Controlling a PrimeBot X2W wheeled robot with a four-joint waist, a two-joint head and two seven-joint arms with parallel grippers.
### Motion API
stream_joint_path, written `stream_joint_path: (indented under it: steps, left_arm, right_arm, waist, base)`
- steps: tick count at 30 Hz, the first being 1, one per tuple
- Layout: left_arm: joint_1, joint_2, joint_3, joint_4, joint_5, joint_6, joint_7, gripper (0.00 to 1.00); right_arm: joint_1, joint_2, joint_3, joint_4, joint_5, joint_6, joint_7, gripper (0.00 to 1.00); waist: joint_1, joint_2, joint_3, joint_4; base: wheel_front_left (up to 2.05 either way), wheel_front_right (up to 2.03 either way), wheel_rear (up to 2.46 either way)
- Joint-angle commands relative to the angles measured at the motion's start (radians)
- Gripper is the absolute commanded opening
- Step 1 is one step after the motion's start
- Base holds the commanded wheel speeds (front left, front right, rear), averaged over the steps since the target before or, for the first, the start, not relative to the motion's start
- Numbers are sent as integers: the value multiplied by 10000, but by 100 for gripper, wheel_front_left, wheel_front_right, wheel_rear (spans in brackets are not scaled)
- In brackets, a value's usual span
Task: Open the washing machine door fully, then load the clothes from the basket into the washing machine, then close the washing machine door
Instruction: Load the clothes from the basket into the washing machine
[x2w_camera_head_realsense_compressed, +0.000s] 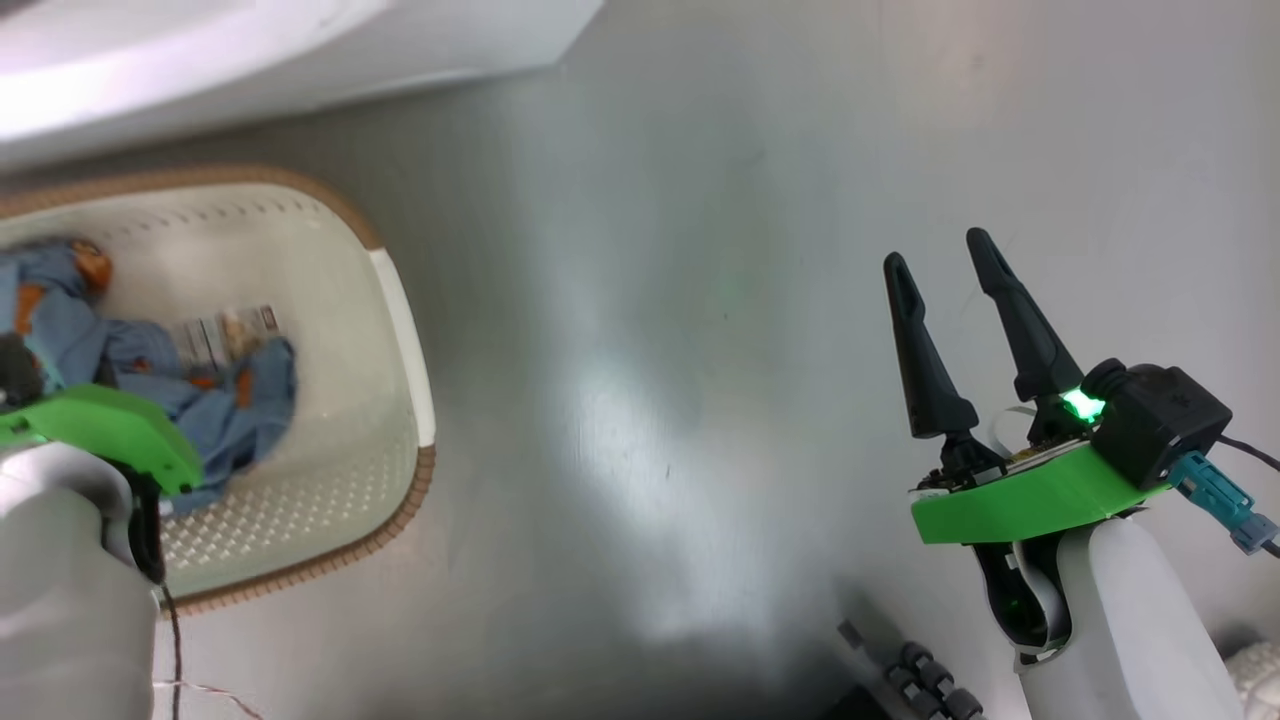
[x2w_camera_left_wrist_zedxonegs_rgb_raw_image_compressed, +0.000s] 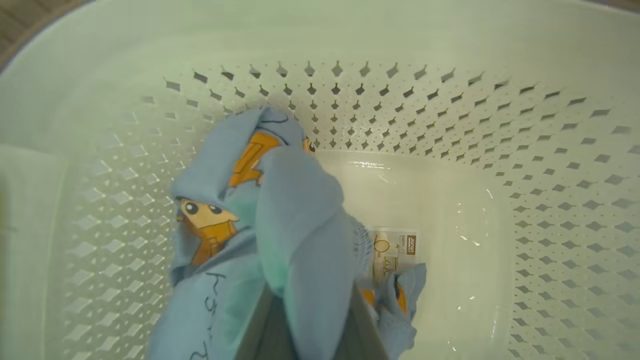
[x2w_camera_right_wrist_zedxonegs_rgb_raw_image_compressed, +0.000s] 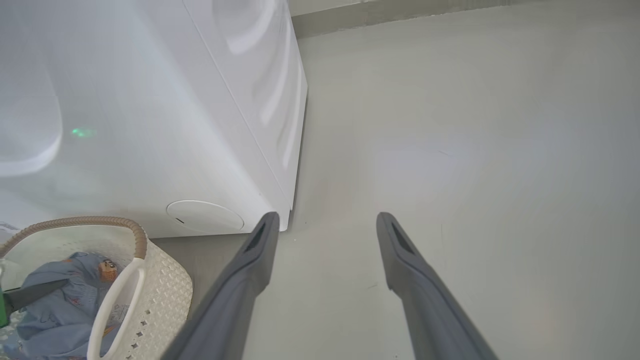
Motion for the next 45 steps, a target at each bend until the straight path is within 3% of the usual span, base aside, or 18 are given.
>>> stream_joint_path:
  steps: [1, 28, 35, 45]
  left_arm:
    - [702, 347, 117, -286, -22, -115, -156, 0]
    - [6066, -1226, 396, -7529, 182, -260, -211, 0]
    - [7308, -1475, 418, -9570, 409, -173, -212, 0]
    - [8585, -1614, 215, -11420, 700, -75, -212, 0]
  right_arm:
    - [388, 41, 213, -116, 105, 16, -48, 100]
    - [1545, -124, -10, 620, -465, 16, -48, 100]
    - [1769, -182, 15, 810, -459, 16, -48, 100]
    - [2265, -179, -44, 963, -507, 16, -48, 100]
  waist:
    - [0, 0, -764, 27]
    - [0, 0, -4881, 744]
    - [0, 0, -5815, 961]
    - [0, 0, -6823, 1280]
  base:
    - [0, 0, 0]
    - [0, 0, 0]
    - [0, 0, 0]
    - [0, 0, 0]
